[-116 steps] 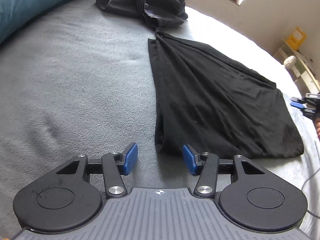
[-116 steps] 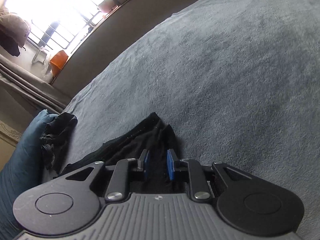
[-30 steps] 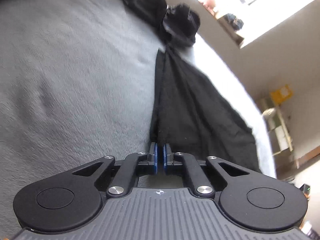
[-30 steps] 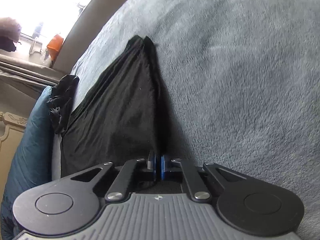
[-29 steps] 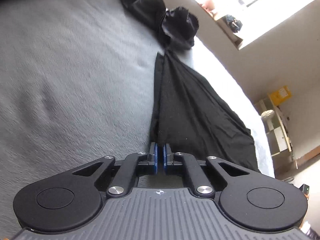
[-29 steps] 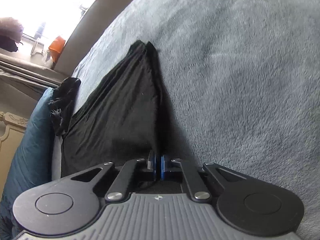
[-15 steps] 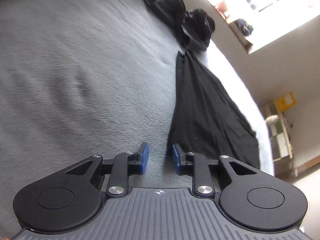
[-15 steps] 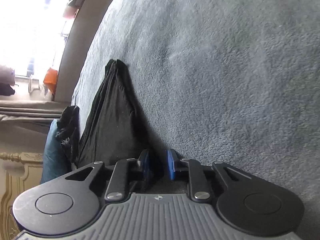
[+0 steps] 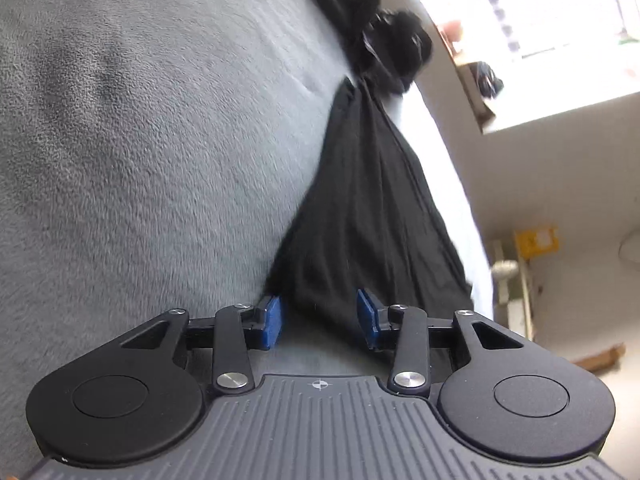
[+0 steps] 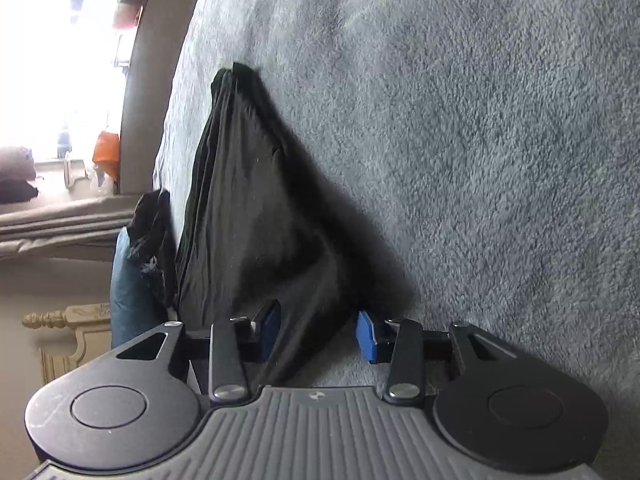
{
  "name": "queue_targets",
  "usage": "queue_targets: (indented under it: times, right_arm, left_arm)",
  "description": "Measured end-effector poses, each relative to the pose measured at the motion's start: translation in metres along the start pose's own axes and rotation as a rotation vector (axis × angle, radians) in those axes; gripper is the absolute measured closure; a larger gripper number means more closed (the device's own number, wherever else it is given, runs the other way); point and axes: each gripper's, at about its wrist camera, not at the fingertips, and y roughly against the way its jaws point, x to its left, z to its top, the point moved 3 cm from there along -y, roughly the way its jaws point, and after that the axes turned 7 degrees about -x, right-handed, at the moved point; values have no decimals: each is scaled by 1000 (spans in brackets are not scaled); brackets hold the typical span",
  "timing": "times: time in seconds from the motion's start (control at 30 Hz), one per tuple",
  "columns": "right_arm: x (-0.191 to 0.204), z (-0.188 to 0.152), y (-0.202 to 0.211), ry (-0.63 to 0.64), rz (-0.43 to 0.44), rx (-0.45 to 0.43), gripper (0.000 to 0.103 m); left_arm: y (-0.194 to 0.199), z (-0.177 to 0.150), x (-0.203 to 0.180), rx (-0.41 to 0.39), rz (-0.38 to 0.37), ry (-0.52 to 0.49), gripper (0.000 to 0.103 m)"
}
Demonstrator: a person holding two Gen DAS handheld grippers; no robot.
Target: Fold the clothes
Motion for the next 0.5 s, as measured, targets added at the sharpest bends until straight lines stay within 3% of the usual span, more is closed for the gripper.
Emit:
queue_targets:
  times: [0.1, 0.23, 0.33, 0.5]
  right_arm:
    - [-1, 8, -2, -6, 9, -45, 71]
    - [5, 10, -10, 52, -7, -92, 95]
    - [10, 8, -6, 105, -9, -142, 100]
    - [31, -5, 27, 178, -9, -191, 101]
  left_arm:
    - [-2, 0, -4, -22, 20, -34, 74]
    - [-4, 2, -1, -66, 40, -12, 98]
    - [6, 1, -1, -103, 29, 19, 102]
    - [42, -6, -17, -125, -18, -14, 103]
